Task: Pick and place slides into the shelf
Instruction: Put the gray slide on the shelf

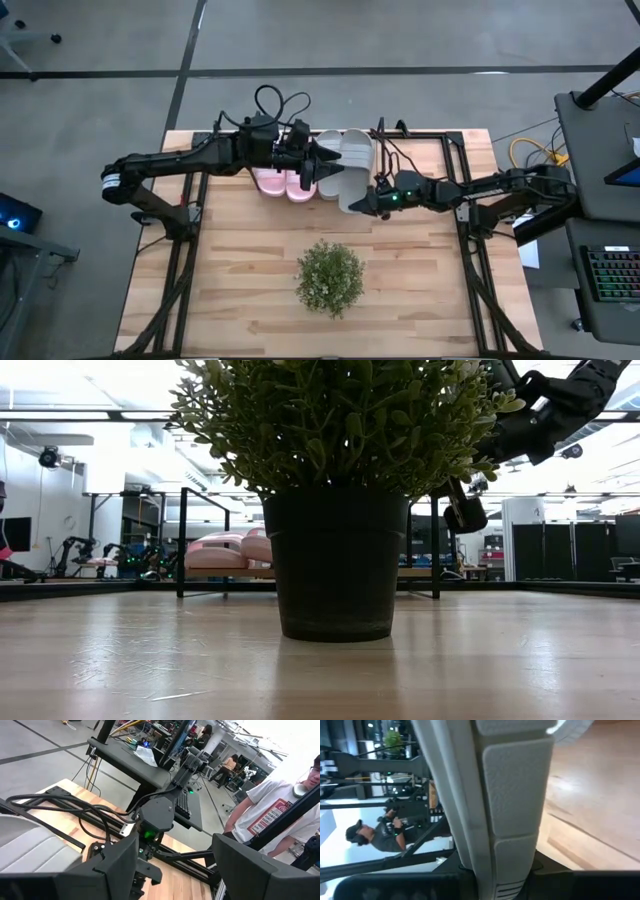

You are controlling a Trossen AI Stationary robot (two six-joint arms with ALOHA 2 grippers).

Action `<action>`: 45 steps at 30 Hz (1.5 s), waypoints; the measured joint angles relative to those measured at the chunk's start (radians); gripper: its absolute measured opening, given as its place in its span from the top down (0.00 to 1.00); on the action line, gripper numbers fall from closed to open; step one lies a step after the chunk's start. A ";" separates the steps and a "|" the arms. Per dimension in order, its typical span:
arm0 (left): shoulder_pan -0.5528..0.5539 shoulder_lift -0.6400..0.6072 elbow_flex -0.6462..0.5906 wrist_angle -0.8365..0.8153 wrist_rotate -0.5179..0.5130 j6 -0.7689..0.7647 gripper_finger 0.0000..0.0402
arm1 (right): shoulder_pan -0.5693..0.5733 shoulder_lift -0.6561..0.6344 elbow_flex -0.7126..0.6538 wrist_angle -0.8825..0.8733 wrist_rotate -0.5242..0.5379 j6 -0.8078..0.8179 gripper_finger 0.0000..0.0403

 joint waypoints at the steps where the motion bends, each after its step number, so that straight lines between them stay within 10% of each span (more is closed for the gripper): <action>1: 0.000 0.000 0.000 0.000 0.000 0.001 0.41 | -0.003 0.000 0.002 -0.011 0.000 -0.003 0.87; 45: -0.008 0.000 -0.002 0.013 0.001 0.002 0.41 | -0.038 -0.038 0.046 -0.260 0.145 -0.047 0.87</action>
